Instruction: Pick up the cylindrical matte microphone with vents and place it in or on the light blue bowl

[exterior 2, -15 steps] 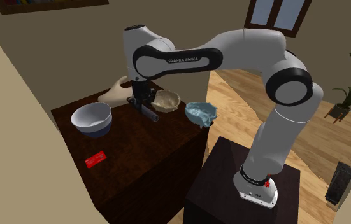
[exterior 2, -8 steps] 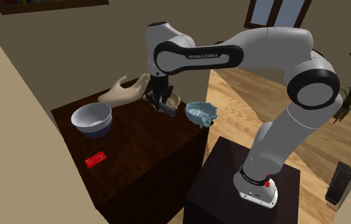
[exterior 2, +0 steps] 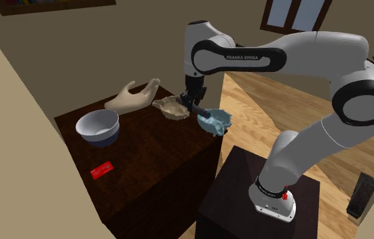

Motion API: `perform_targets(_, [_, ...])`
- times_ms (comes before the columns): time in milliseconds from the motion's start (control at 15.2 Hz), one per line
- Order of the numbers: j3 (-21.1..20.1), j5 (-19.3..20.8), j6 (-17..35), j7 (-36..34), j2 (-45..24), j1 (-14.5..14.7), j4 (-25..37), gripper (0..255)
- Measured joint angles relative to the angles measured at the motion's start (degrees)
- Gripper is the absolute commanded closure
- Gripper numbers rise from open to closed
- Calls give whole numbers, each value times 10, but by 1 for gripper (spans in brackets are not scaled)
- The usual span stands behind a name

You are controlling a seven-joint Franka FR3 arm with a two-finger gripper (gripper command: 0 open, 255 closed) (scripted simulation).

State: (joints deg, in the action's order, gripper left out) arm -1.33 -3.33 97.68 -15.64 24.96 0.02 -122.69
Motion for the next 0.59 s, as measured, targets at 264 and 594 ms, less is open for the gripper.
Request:
perform_targets(264, [37,17,-15,47,58,-18,-45,255])
perform_targets(594, [79,44,-28,101,106,-41,-81,255])
